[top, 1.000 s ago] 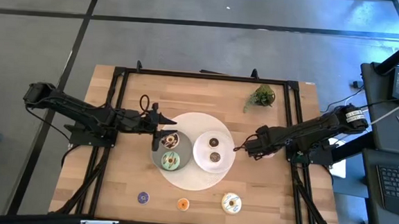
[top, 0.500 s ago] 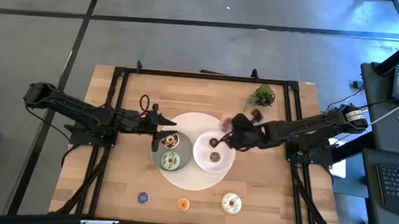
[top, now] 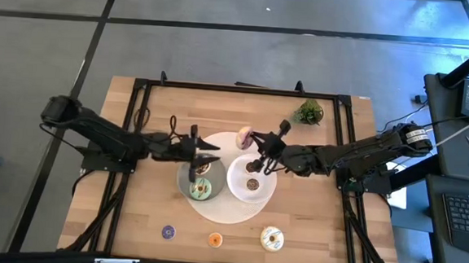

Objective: Pick & Place donuts
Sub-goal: Put the large purple donut on the gray plate

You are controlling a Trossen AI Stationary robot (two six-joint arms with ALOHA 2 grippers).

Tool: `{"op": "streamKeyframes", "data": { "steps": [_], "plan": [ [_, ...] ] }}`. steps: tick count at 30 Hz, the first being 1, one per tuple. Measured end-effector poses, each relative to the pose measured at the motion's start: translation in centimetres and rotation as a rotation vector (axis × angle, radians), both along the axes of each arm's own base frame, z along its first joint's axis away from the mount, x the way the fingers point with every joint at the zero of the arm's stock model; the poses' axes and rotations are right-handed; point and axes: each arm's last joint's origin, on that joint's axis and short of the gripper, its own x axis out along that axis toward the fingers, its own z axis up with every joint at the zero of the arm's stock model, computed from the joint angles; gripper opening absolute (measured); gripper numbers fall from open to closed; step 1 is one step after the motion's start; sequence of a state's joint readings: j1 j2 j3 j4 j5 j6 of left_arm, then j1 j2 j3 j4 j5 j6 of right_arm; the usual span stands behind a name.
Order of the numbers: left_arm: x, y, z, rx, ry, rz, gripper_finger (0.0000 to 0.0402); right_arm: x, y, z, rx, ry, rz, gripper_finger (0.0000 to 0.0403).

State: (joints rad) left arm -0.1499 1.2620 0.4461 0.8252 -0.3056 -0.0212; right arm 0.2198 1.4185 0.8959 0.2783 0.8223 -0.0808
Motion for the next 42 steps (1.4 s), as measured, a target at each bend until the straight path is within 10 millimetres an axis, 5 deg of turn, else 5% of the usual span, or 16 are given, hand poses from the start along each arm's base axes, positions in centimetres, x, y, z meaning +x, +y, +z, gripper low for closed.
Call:
{"op": "streamKeyframes", "data": {
  "steps": [12, 18, 23, 42],
  "plan": [
    [5.8, -0.8, -2.7, 0.133, -0.059, 0.023, 0.0144, 0.3, -0.9, 0.9, -0.050, -0.053, -0.018, 0.0025],
    [8.2, -1.0, -1.7, 0.258, -0.008, 0.404, 0.0143, 0.2, -1.5, 0.9, -0.081, -0.031, -0.091, 0.0025],
    [9.1, -2.1, -0.8, 0.291, 0.058, 0.675, 0.0143, 0.1, -1.8, 0.9, -0.114, -0.013, -0.182, 0.0025],
    [10.3, -2.9, 1.0, 0.081, -0.094, 0.660, 0.0143, 0.7, -2.9, 0.2, -0.043, -0.041, -0.155, 0.0026]
  ]
}}
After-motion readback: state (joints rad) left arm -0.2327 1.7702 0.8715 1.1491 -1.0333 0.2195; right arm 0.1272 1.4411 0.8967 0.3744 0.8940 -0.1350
